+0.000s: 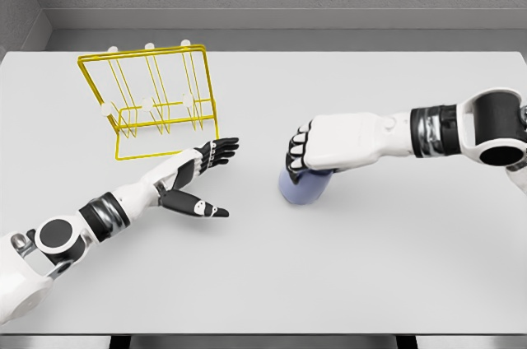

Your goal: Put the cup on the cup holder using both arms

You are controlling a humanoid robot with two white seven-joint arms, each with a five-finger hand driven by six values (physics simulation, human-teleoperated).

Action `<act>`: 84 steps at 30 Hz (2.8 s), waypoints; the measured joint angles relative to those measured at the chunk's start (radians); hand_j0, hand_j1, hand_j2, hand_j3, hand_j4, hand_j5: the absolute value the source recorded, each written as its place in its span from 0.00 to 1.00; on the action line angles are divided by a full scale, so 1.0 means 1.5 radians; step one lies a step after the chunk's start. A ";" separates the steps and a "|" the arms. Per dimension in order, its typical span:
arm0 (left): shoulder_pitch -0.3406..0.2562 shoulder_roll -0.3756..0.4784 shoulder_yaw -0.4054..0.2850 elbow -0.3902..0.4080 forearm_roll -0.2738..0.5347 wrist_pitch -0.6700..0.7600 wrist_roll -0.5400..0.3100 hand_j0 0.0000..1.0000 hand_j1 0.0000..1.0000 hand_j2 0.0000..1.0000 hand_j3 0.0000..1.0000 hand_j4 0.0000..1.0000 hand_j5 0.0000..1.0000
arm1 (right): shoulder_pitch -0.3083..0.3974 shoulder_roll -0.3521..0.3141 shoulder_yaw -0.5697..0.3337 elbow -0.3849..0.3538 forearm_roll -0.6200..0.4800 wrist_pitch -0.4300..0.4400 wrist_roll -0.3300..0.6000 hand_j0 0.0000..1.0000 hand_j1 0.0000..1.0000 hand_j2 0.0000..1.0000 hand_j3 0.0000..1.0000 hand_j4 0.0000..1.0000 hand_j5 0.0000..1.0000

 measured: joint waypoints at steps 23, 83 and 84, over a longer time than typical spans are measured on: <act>0.000 -0.001 0.000 0.001 -0.001 0.000 0.000 1.00 1.00 1.00 1.00 1.00 1.00 | 0.001 0.003 -0.004 0.005 0.013 0.000 0.000 0.99 0.99 0.99 0.99 0.99 0.99; -0.086 -0.165 -0.043 0.089 0.012 0.055 0.000 1.00 1.00 1.00 1.00 1.00 1.00 | 0.412 0.007 -0.582 0.104 -0.301 0.000 0.000 1.00 1.00 1.00 1.00 1.00 1.00; -0.088 -0.167 -0.046 0.091 0.012 0.057 0.000 1.00 1.00 1.00 1.00 1.00 1.00 | 0.412 0.007 -0.582 0.104 -0.301 0.000 0.000 1.00 1.00 1.00 1.00 1.00 1.00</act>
